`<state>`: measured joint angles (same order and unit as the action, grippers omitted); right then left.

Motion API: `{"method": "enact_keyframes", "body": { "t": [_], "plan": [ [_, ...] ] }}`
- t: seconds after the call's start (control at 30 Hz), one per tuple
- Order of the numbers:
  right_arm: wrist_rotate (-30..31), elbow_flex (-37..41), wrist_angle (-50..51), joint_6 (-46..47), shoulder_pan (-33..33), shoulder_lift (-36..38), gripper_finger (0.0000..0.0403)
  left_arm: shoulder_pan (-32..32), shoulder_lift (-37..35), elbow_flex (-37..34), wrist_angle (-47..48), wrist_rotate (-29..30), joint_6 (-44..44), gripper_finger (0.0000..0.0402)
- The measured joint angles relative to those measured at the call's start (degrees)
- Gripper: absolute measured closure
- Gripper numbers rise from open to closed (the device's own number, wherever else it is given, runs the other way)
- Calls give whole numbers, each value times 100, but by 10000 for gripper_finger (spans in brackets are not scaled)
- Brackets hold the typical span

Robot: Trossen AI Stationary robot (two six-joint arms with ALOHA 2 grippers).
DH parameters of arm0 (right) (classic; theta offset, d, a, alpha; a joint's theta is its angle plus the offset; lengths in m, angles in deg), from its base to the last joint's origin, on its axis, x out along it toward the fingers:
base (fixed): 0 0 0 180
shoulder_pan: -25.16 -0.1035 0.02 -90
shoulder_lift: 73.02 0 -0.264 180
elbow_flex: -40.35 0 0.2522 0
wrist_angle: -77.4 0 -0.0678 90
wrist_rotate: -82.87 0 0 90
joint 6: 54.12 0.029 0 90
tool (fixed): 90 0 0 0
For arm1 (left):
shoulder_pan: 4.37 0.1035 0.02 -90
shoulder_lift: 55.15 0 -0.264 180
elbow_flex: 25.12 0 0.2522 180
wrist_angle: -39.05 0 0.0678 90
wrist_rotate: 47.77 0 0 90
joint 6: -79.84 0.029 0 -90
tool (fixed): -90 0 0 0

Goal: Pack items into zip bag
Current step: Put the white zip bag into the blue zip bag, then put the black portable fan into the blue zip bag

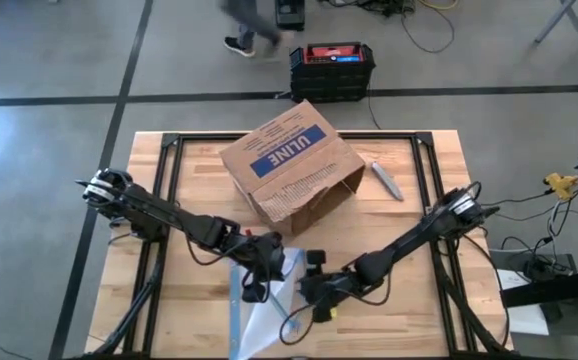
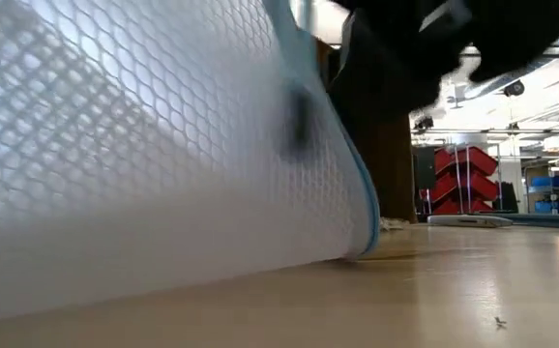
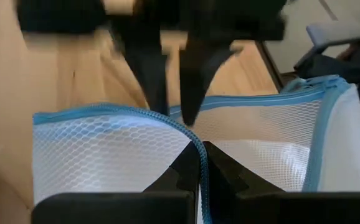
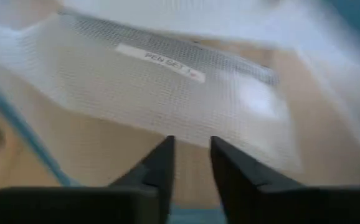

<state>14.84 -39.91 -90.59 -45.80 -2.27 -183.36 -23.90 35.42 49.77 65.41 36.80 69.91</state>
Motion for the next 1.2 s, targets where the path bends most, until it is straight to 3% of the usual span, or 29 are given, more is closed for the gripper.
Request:
{"method": "enact_keyframes", "body": {
  "t": [0.1,0.2,0.47,0.57,0.73,0.83,1.0,1.2],
  "plan": [
    [-15,-134,-765,-363,256,-512,394,-20,-17,0,-61,0,212,402],
    [-96,-411,-1205,-566,446,-867,386,-58,-17,-22,24,-43,258,402],
    [-64,-519,-292,-577,299,-423,397,-405,-55,-86,628,160,-190,402],
    [-118,-511,311,-313,249,-158,380,-592,-109,-116,1114,616,-575,401],
    [33,-498,853,-30,284,104,325,-1023,-303,-202,1670,2010,-1241,401],
    [844,-476,1200,33,254,256,289,-1309,-483,-368,1618,2320,-1459,401],
    [3661,-378,2454,739,311,394,279,-1895,-821,-902,1337,2881,-1887,401],
    [3932,-130,2246,1205,854,301,370,-2433,-1760,-2116,393,3491,-2467,401]
  ]
}}
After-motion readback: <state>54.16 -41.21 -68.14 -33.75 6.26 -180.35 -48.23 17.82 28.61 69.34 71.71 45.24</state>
